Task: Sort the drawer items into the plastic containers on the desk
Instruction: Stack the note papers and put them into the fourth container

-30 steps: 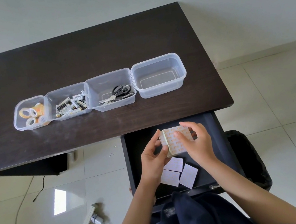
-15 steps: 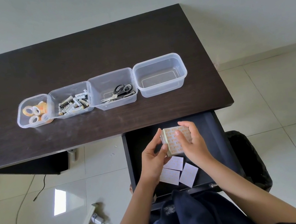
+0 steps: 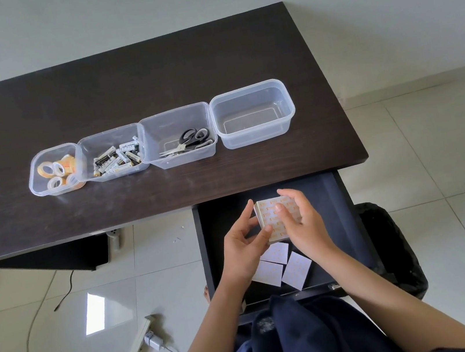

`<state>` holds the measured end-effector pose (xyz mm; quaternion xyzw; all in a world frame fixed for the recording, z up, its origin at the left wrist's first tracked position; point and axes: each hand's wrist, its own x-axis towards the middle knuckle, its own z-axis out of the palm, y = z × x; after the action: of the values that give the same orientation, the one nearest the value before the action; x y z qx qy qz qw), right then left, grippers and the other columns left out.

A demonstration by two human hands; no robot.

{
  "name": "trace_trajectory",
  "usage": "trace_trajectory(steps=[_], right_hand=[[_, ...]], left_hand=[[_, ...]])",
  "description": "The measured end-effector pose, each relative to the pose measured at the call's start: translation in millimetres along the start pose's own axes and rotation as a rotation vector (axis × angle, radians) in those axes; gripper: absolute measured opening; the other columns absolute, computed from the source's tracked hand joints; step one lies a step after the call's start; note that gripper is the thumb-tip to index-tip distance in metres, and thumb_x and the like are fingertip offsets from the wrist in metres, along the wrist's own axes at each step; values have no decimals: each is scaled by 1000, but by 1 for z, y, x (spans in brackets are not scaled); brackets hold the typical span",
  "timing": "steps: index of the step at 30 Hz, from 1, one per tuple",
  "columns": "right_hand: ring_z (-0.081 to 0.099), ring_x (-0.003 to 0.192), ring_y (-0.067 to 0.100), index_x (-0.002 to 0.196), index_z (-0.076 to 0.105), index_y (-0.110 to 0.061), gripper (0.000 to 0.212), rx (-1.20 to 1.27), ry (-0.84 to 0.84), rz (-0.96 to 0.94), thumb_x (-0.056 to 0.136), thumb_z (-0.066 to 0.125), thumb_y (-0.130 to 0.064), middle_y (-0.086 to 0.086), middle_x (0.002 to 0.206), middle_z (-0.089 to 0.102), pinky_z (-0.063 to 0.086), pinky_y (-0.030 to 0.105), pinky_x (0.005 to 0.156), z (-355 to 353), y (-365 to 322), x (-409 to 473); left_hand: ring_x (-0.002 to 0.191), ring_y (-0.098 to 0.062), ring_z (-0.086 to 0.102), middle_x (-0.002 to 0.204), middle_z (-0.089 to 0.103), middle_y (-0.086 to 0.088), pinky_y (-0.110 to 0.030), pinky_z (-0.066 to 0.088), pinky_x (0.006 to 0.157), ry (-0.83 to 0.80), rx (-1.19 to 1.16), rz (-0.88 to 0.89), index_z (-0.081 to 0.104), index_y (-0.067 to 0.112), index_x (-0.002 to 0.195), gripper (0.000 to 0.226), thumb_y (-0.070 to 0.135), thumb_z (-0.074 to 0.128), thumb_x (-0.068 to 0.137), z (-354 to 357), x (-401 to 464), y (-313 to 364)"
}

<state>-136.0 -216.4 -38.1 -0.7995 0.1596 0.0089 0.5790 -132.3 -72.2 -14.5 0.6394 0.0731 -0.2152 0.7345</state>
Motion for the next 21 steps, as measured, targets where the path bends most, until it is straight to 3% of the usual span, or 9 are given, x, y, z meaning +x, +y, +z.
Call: trace_trajectory(steps=[4, 8, 13, 16, 19, 21], right_hand=[[54, 110, 9, 126, 49, -36, 30, -4, -7, 3, 95, 51, -35, -13, 122, 53, 55, 33, 85, 1, 0, -1], [55, 110, 10, 128, 48, -34, 34, -20, -10, 20, 95, 50, -37, -10, 124, 53, 56, 26, 80, 2, 1, -2], [54, 109, 8, 127, 50, -36, 33, 4, -17, 33, 95, 52, -36, -11, 123, 53, 52, 21, 79, 5, 4, -4], [56, 108, 8, 130, 51, -34, 34, 13, -50, 39, 95, 51, -35, -12, 122, 55, 53, 20, 80, 6, 7, -3], [57, 106, 7, 132, 50, -32, 36, 30, -48, 72, 97, 47, -37, -12, 121, 56, 53, 20, 79, 2, 16, 0], [56, 110, 7, 129, 52, -33, 33, 42, -21, 123, 97, 45, -39, -11, 122, 58, 48, 24, 89, 1, 29, 2]], left_hand=[[91, -13, 69, 109, 72, 2, -21, 54, 66, -3, 19, 14, 40, 26, 135, 57, -1, 59, 90, 0, -1, 0], [86, -7, 68, 104, 71, 3, -18, 53, 65, -15, 42, 11, 48, 22, 131, 49, -3, 57, 91, -2, -2, -1], [89, -13, 70, 97, 73, 7, -33, 60, 75, 11, 52, -32, 57, 21, 126, 42, -1, 59, 90, -7, -1, -6], [92, -16, 69, 100, 71, -1, -42, 58, 80, 54, 53, -57, 59, 20, 125, 41, 0, 60, 89, -12, -1, -10], [96, -19, 69, 104, 70, -10, -44, 59, 81, 109, 43, -66, 58, 14, 127, 41, -2, 59, 89, -21, -3, -13], [94, -16, 70, 101, 71, -10, -38, 59, 80, 155, 17, -79, 57, 11, 127, 41, -4, 58, 89, -29, -4, -14]])
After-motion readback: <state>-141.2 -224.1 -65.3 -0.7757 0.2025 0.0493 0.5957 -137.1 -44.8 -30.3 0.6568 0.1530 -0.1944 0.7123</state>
